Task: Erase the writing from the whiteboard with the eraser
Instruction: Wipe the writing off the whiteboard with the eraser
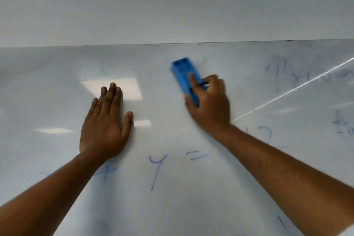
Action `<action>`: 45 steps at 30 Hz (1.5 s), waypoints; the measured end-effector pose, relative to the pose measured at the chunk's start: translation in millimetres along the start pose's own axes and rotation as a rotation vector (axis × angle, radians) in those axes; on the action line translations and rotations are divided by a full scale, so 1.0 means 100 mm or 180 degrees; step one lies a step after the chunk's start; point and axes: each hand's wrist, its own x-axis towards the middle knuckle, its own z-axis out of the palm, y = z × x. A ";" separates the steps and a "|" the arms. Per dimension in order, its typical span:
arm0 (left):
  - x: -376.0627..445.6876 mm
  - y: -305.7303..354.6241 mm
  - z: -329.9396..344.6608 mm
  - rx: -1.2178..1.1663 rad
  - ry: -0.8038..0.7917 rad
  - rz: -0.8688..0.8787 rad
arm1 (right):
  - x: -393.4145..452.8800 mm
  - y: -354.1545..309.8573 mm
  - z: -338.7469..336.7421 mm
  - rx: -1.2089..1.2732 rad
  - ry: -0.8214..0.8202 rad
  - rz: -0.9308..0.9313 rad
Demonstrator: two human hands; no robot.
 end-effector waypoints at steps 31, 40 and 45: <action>-0.04 0.02 -0.06 -0.0073 -0.0041 -0.0003 | 0.30 0.16 -0.05 -0.0652 -0.0055 0.0518; -0.05 0.01 -0.08 -0.0052 -0.0082 -0.0017 | -0.55 -0.06 -0.17 0.0117 -0.0558 -0.1392; -0.04 0.03 -0.07 -0.0039 -0.0056 -0.0021 | -0.12 0.70 -0.39 -0.0295 0.0043 0.0977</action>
